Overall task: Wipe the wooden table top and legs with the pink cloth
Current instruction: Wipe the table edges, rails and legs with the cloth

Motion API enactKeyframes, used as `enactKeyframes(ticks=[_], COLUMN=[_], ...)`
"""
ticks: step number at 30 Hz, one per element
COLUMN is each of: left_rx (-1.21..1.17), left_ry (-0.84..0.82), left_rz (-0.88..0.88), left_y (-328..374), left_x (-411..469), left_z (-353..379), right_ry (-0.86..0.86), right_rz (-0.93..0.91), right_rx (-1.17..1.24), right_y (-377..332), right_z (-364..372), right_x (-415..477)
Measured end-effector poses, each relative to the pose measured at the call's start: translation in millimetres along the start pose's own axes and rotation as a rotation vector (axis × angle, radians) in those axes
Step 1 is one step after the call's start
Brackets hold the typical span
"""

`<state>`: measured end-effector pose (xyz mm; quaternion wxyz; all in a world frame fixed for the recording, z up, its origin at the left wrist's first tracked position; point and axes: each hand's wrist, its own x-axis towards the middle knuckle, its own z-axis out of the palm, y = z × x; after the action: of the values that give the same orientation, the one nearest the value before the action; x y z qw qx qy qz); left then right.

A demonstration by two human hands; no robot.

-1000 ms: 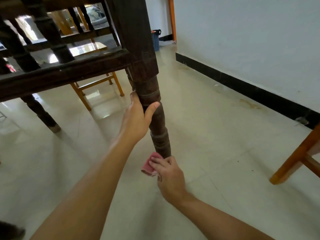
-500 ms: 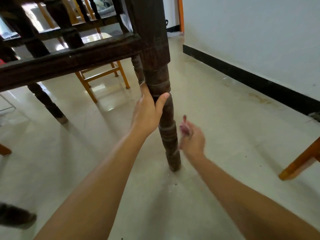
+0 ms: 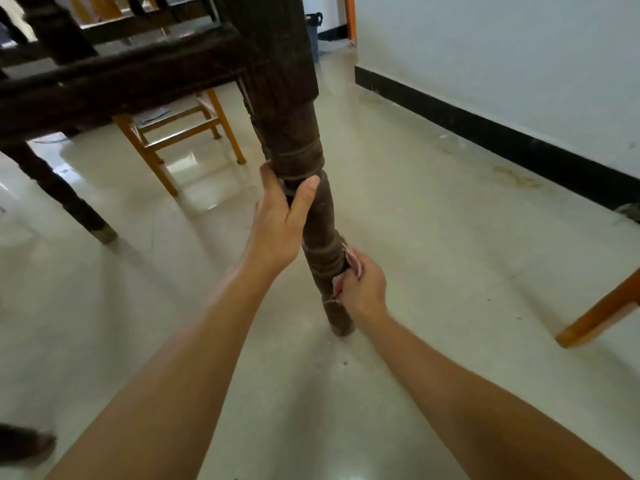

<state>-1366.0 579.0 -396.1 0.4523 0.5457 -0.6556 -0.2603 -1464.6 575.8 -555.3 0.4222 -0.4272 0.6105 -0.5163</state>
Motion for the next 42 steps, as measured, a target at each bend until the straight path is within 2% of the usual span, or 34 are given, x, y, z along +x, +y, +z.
enactKeyframes(ticks=[2, 5, 8, 10, 13, 17, 20, 22, 24, 26, 31, 33, 38, 42], left_rx=[-0.047, -0.059, -0.054, -0.054, -0.034, -0.005, 0.049, 0.111, 0.186, 0.278, 0.384, 0.398, 0.368, 0.364], left_ry=[-0.025, -0.038, -0.036, -0.026, -0.017, -0.026, 0.017, 0.065, 0.087, 0.089, 0.069, 0.052, 0.039, 0.030], left_rz=[-0.019, -0.027, -0.025, -0.020, -0.016, -0.021, -0.018, -0.005, -0.014, -0.021, -0.028, -0.044, -0.037, -0.033], left_y=[-3, -5, -7, -7, -7, -6, -3, -5, -7, -9, -11, -11, -12, -11], left_x=[1, 1, 1, 1, 2, 0, -4, -8, -13, -16, -16, -16, -16, -16], left_z=[0, 2, 2, 3, 3, 1, 4, 8, 13, 14, 10, 9, 9, 6], right_ry=[0.023, -0.045, -0.011, 0.044, -0.084, -0.050, -0.056, -0.164, -0.320, -0.388, -0.293, -0.303, -0.236, -0.291], right_rz=[-0.059, -0.034, 0.039, 0.020, -0.033, -0.079, -0.191, -0.305, -0.551, -0.794, -1.026, -1.037, -0.929, -0.900], right_rx=[-0.147, -0.324, -0.471, -0.420, -0.374, -0.437, -0.509, -0.583, -0.625, -0.689, -0.832, -0.816, -0.691, -0.668], right_y=[26, 75, 90, 75, 46, 66, 89, 90, 85, 79, 68, 74, 86, 84], right_z=[9, -11, -33, -30, -7, 0, -8, -13, -13, -12, -35, -42, -33, -33], right_x=[-28, -58, -31, -3, 13, -17, -40, -56, -78, -85, -17, -11, -16, -15])
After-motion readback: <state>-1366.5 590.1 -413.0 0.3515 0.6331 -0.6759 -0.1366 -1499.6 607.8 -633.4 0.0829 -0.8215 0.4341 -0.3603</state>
